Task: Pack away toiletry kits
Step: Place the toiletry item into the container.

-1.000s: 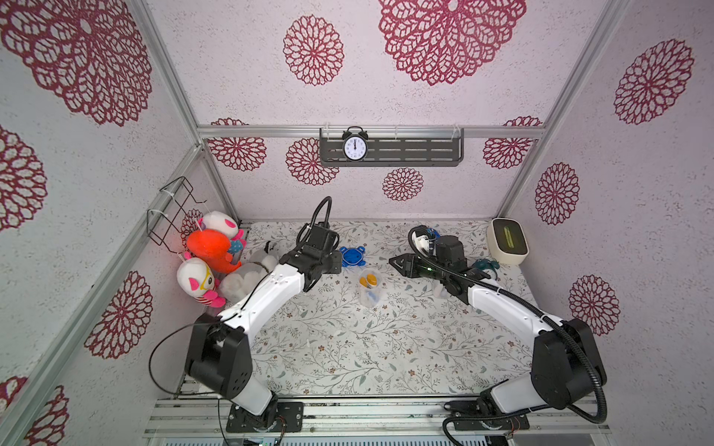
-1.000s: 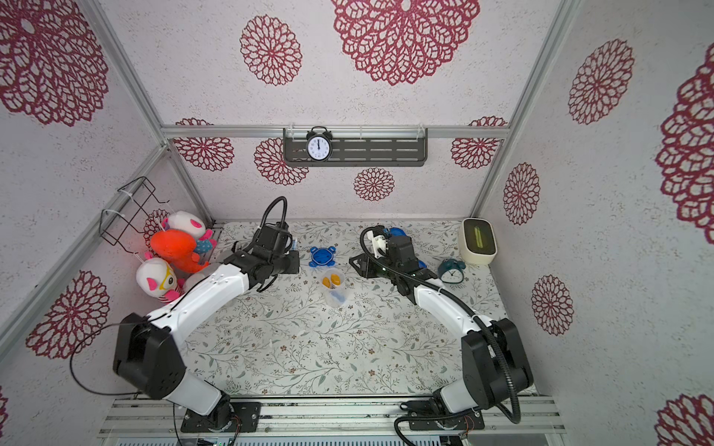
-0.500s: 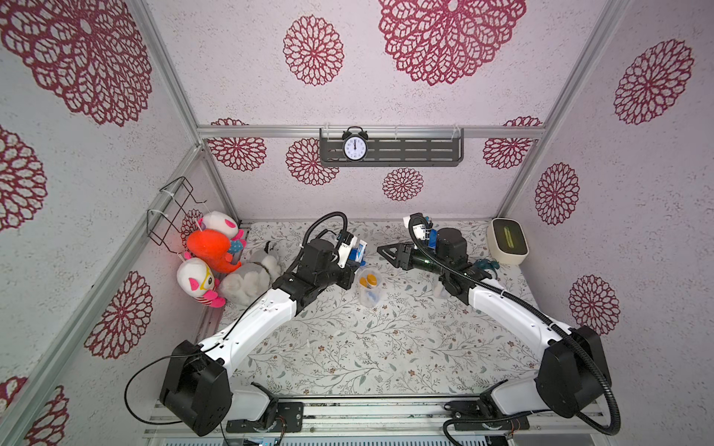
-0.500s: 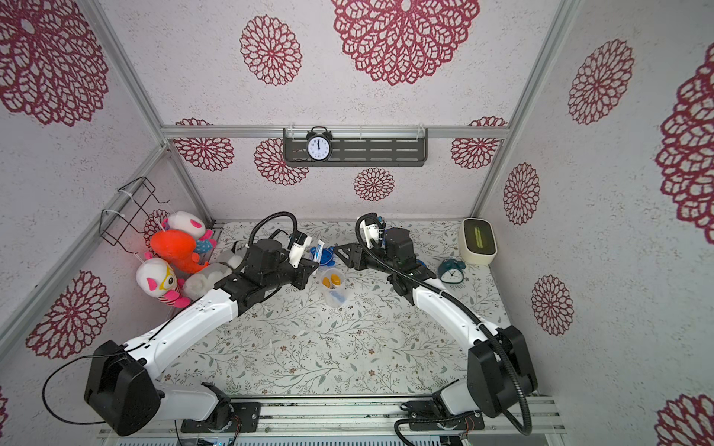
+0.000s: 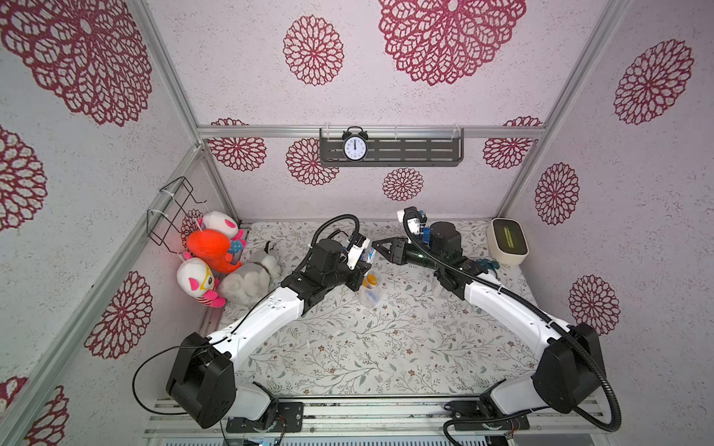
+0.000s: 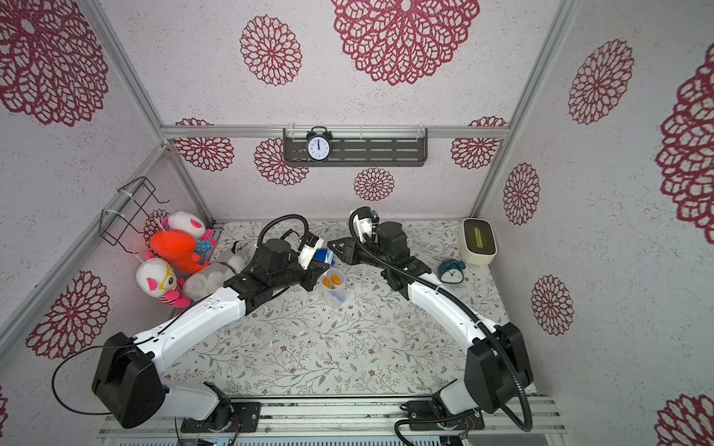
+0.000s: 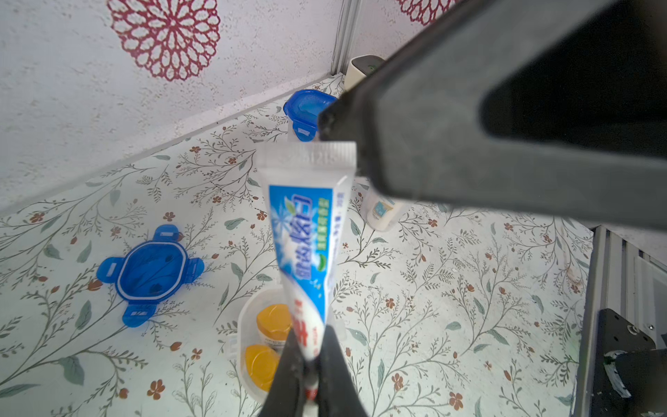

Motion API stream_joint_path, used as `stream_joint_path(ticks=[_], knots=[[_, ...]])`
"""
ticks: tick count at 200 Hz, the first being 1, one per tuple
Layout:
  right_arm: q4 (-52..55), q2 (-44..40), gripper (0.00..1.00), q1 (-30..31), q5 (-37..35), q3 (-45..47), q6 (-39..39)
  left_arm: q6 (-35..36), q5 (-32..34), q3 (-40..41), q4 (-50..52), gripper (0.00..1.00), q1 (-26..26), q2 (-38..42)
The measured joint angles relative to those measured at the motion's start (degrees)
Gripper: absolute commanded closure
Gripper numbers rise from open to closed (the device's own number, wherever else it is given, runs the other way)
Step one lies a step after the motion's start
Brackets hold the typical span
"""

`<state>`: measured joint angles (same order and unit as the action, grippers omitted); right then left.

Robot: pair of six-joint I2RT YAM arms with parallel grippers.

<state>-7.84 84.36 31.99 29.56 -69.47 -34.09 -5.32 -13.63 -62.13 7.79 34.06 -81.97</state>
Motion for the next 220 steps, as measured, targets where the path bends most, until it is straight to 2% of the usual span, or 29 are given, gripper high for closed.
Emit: stream_joint_path(ticks=[13,54,69,76,91,104,127,157,179,220], knots=[[2.6,0.8,0.75,0.8,-2.5,-1.5,1.0,0.1,0.4,0.0,0.0,0.95,0.3,0.0],[8.4,1.2,0.94,2.7,-9.6,-4.4,4.0,0.1,1.8,0.0,0.0,0.95,0.8,0.0],[9.8,1.3,1.00,3.2,-11.5,-5.1,5.2,0.2,2.5,0.0,0.0,0.91,1.0,0.0],[10.3,1.2,1.00,3.5,-12.2,-5.4,5.7,0.2,2.8,0.0,0.0,0.85,1.2,0.0],[10.8,1.2,1.00,3.9,-13.4,-5.4,6.7,0.5,3.3,0.0,-0.3,0.61,1.3,0.0],[11.6,1.1,1.00,4.5,-14.6,-5.1,7.8,0.4,4.0,0.1,-1.4,0.46,1.4,0.0],[11.9,-0.3,1.00,4.9,-16.6,-3.0,10.4,0.9,5.1,3.2,-4.7,0.30,1.6,1.9],[10.1,-4.0,1.00,5.0,-17.8,1.4,13.3,1.9,5.9,11.2,-7.5,0.28,0.5,8.9],[6.4,-5.7,1.00,5.0,-17.7,4.5,14.4,1.1,5.1,14.5,-9.5,0.28,-2.6,12.8],[0.6,-4.9,1.00,5.0,-17.0,7.7,15.7,-2.4,4.9,16.6,-11.5,0.27,-7.9,14.1]])
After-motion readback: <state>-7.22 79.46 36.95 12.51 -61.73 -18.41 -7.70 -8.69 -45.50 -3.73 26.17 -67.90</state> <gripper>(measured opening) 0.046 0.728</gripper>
